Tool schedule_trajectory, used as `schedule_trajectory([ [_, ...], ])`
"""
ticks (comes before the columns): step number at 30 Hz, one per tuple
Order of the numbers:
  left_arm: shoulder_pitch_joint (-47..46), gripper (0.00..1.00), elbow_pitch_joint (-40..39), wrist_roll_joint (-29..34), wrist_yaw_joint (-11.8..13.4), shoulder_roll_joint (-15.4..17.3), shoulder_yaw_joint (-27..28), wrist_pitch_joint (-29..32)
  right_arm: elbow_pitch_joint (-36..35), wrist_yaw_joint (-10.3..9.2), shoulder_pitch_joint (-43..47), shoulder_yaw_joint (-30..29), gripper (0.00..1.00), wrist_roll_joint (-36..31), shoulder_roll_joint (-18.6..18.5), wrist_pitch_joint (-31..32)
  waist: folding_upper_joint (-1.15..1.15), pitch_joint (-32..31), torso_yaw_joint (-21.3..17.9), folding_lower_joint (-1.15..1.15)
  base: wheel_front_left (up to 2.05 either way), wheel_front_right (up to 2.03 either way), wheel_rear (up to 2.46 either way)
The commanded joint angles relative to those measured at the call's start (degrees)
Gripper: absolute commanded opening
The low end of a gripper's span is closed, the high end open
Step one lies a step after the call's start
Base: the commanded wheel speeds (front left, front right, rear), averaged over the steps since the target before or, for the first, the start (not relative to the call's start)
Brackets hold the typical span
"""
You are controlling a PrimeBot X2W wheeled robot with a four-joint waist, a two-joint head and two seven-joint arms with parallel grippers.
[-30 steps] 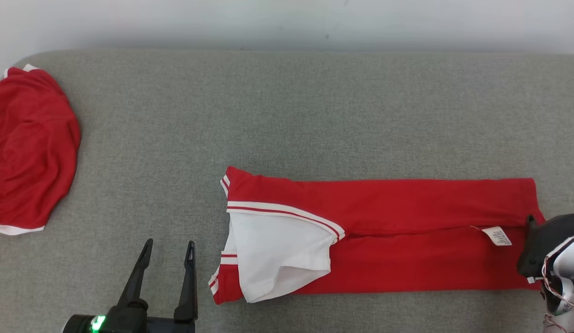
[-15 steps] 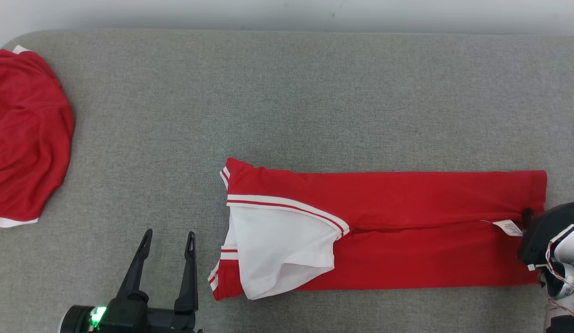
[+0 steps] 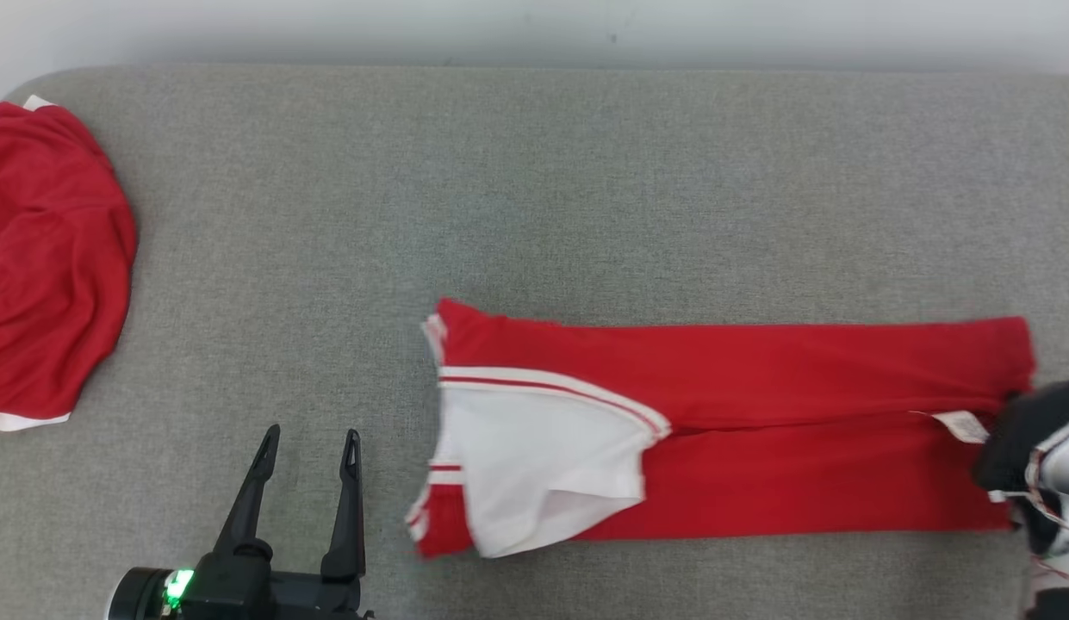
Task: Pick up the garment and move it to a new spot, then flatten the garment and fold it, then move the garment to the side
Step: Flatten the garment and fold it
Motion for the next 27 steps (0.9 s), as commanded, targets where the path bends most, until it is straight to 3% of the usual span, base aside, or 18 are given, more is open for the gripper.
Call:
schedule_trajectory([
  [1, 0.4, 1.00, 0.1, 0.1, 0.4, -0.1, 0.2, -0.2, -0.7, -0.22, 0.2, -2.6, 0.00, -0.8, -0.7, -1.7, -0.01, -0.5, -0.4, -0.01, 0.00, 0.00, 0.00],
  [7, 0.3, 1.00, 0.1, 0.0, 0.3, -0.3, 0.2, -0.2, -2.2, -0.19, -1.1, -9.4, 0.00, -3.7, -2.0, -6.8, -0.01, -1.1, -1.0, -0.01, 0.00, 0.00, 0.00],
  [12, 0.6, 1.00, 0.3, -0.4, 0.6, -0.4, 0.2, -0.2, -2.8, -0.19, -1.1, -11.0, 0.00, -6.1, -2.9, -10.0, -0.01, -2.2, -1.2, -0.01, 0.00, 0.00, 0.00],
  [17, 1.4, 1.00, 0.8, -0.9, 0.9, -0.5, 0.3, -0.2, -3.5, -0.18, 0.4, -6.5, 0.00, -4.4, -2.2, -11.9, -0.01, -4.4, -1.0, -0.01, 0.00, 0.00, 0.00],
  [27, 4.0, 1.00, 1.8, -2.2, 1.4, -0.7, 0.8, -0.2, -11.6, -0.18, 10.5, 9.4, 0.00, 3.6, 3.1, -11.4, -0.01, -10.1, -0.4, -0.01, 0.00, 0.00, 0.00],
])
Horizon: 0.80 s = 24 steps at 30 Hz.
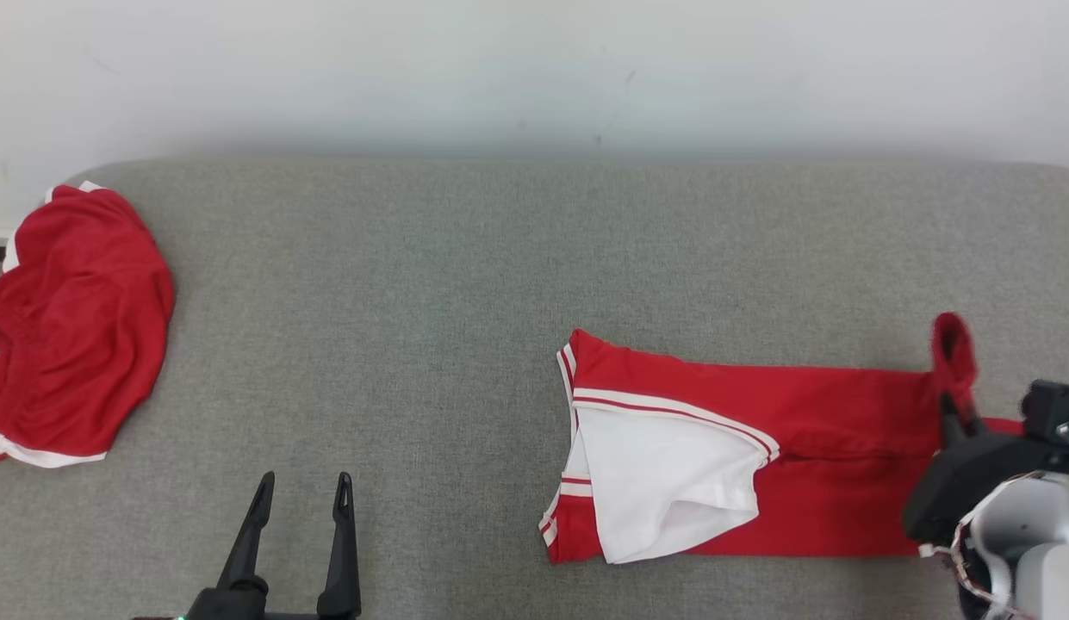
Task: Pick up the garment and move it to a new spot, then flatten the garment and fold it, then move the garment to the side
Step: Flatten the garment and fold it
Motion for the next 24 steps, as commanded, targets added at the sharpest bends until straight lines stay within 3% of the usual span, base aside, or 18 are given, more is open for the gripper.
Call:
schedule_trajectory([
  [1, 1.1, 1.00, 0.2, -0.4, 0.3, -0.2, 0.1, -0.2, -0.8, -0.12, 2.0, 2.7, 0.00, 1.8, 0.5, 0.1, 0.00, -2.2, 0.2, 0.01, 0.00, 0.00, 0.00],
  [10, 2.6, 1.00, 0.8, -0.4, 0.0, -0.2, -0.4, -0.2, 4.8, -0.12, 3.5, 13.6, 0.00, 10.1, 0.7, -3.4, 0.00, -4.3, 0.7, 0.01, 0.00, 0.00, 0.00],
  [24, 3.5, 1.00, 1.4, -1.1, 0.1, -0.2, -1.7, -0.2, 18.8, -0.12, -5.1, 27.8, 0.00, 18.2, 0.7, -9.7, 0.00, -5.3, 3.8, 0.01, 0.00, 0.00, 0.00],
])
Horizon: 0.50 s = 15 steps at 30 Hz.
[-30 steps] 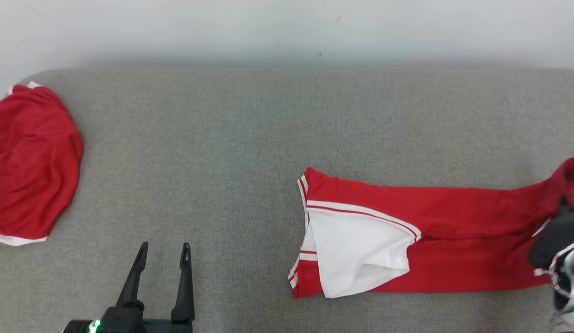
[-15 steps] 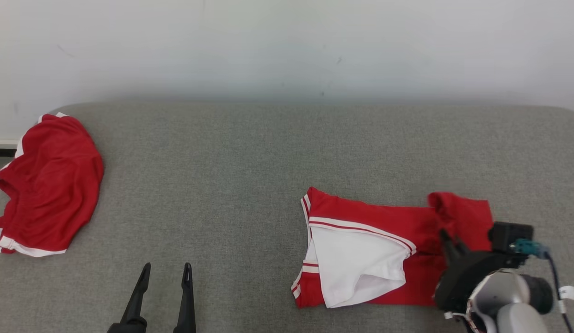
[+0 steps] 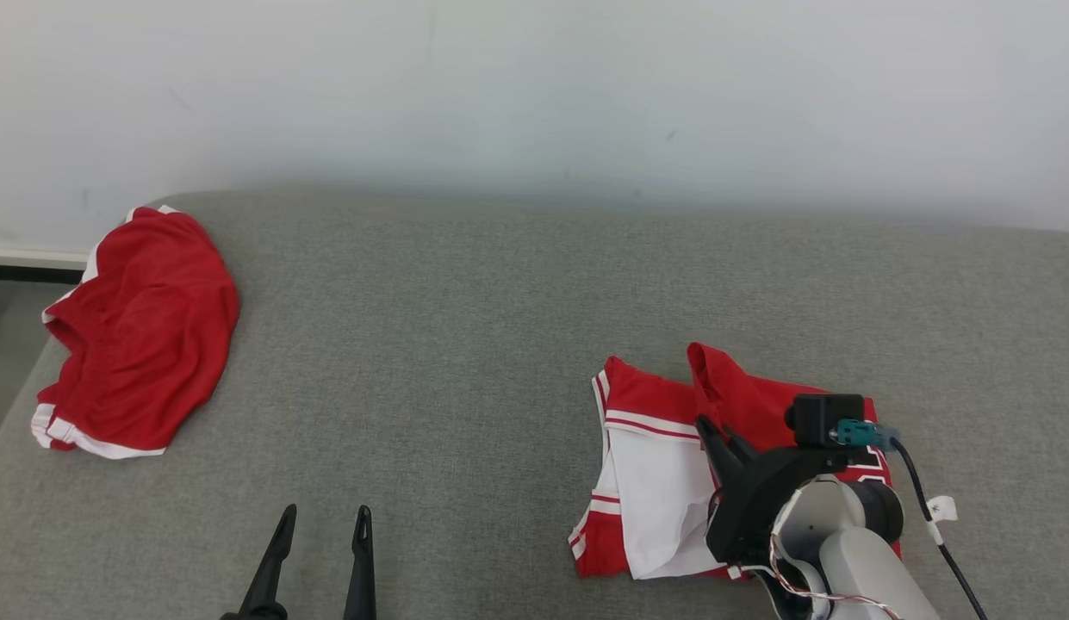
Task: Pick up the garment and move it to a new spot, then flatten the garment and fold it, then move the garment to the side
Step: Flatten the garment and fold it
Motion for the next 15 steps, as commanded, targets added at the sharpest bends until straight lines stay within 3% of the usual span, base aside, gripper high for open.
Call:
schedule_trajectory([
  [1, 0.6, 1.00, 0.1, -0.3, 0.3, -0.1, 0.0, -0.2, 1.0, -0.12, -1.0, 0.6, 0.00, 0.6, 0.2, -0.6, 0.00, 0.2, 0.6, 0.01, 0.00, 0.00, 0.00],
  [12, -1.3, 1.00, 0.7, -1.3, 0.0, -0.1, -0.4, -0.2, 12.1, -0.12, -6.9, 5.0, 0.00, 3.7, 0.2, -4.3, 0.00, 2.0, 3.2, 0.01, 0.00, 0.00, 0.00],
  [13, -1.5, 1.00, 0.7, -1.3, 0.1, -0.1, -0.6, -0.2, 12.8, -0.12, -7.4, 5.3, 0.24, 4.3, 0.2, -4.6, 0.00, 2.2, 3.4, 0.01, 0.00, 0.00, 0.00],
  [14, -1.7, 1.00, 0.8, -1.4, 0.2, -0.1, -0.7, -0.2, 13.5, -0.12, -7.9, 5.8, 1.00, 5.2, 0.2, -4.9, 0.00, 2.3, 3.5, 0.01, 0.00, 0.00, 0.00],
  [15, -1.7, 1.00, 0.8, -1.6, 0.3, -0.1, -0.8, -0.2, 13.9, -0.11, -8.2, 6.5, 1.00, 6.4, 0.2, -5.1, 0.00, 2.4, 3.6, 0.01, 0.00, 0.00, 0.00],
])
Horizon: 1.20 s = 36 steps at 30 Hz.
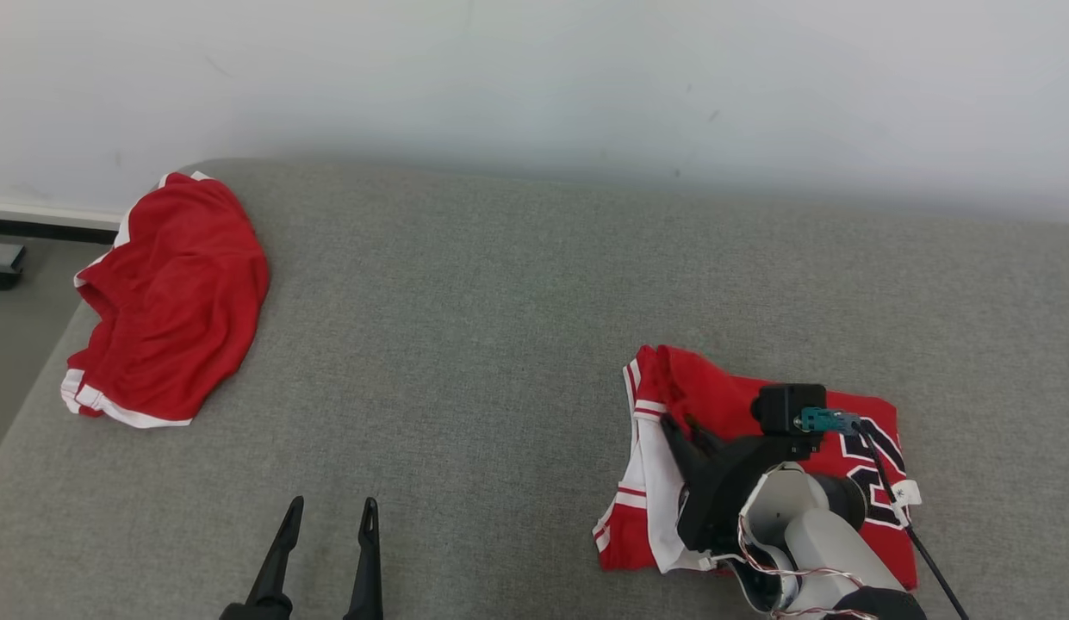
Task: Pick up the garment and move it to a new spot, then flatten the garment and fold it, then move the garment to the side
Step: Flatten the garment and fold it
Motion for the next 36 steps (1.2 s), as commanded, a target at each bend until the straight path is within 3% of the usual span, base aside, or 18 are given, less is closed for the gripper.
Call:
schedule_trajectory([
  [1, -0.7, 1.00, 0.1, -0.7, 0.3, -0.1, -0.2, -0.2, 0.3, -0.11, -0.8, 1.3, 1.00, 2.3, 0.2, -0.5, 0.00, 0.4, 0.3, 0.00, 0.00, 0.00, 0.00],
  [6, -0.7, 1.00, -0.1, -0.8, 0.7, -0.1, 0.1, -0.2, -0.9, -0.12, -1.8, 5.1, 1.00, 10.8, 0.1, -2.7, 0.00, 0.5, -0.2, 0.00, 0.00, 0.00, 0.00],
  [10, -0.2, 1.00, -0.5, -0.8, 0.9, -0.1, 0.7, -0.2, -3.1, -0.12, -1.7, 5.0, 1.00, 12.9, 0.2, -4.8, 0.00, 0.2, -1.2, 0.00, 0.00, 0.00, 0.00],
  [15, 0.5, 1.00, -1.0, -0.9, 1.1, -0.1, 0.8, -0.2, -6.1, -0.12, 1.1, -3.0, 1.00, 4.6, 0.1, -7.5, 0.00, -0.1, -2.7, 0.00, 0.00, 0.00, 0.00],
  [21, 0.4, 1.00, -1.5, -1.0, 1.3, -0.1, 0.0, -0.2, -13.4, -0.11, 8.3, -12.3, 1.00, -5.2, -0.3, -4.2, 0.00, 0.3, -3.6, 0.00, 0.00, 0.00, 0.00],
  [24, -0.1, 1.00, -1.4, -1.1, 1.4, -0.1, -0.2, -0.2, -17.0, -0.11, 11.8, -13.3, 1.00, -9.7, -0.5, -2.7, 0.00, 0.8, -3.7, 0.00, 0.00, 0.00, 0.00],
  [25, -0.3, 1.00, -1.3, -1.1, 1.3, -0.1, -0.2, -0.2, -17.8, -0.11, 12.8, -13.7, 0.94, -10.4, -0.4, -2.6, 0.00, 0.9, -3.8, 0.00, 0.00, 0.00, 0.00],
  [26, -0.5, 1.00, -1.2, -1.1, 1.2, -0.1, -0.2, -0.2, -18.5, -0.11, 13.7, -13.9, 0.49, -11.4, -0.4, -2.3, 0.00, 1.0, -3.9, 0.00, 0.00, 0.00, 0.00],
  [27, -0.7, 1.00, -1.1, -1.1, 1.2, -0.1, -0.2, -0.2, -19.0, -0.11, 14.4, -14.2, 0.40, -12.5, -0.4, -2.1, 0.00, 1.2, -3.9, 0.00, 0.00, 0.00, 0.00],
  [28, -0.8, 1.00, -1.0, -1.1, 1.1, -0.1, -0.2, -0.2, -19.5, -0.11, 15.0, -14.2, 0.12, -13.5, -0.3, -2.0, 0.00, 1.3, -3.9, 0.00, 0.00, 0.00, 0.00],
  [29, -1.0, 1.00, -0.9, -1.1, 1.1, -0.1, -0.3, -0.2, -19.8, -0.11, 15.4, -14.0, 0.00, -14.6, -0.3, -1.8, 0.00, 1.4, -4.0, 0.00, 0.00, 0.00, 0.00],
  [36, -1.8, 1.00, -0.6, -0.6, 1.0, -0.1, -0.4, -0.2, -19.1, -0.12, 15.7, -11.0, 0.00, -17.6, -0.1, -1.8, 0.00, 2.3, -3.6, 0.00, 0.00, 0.00, 0.00],
])
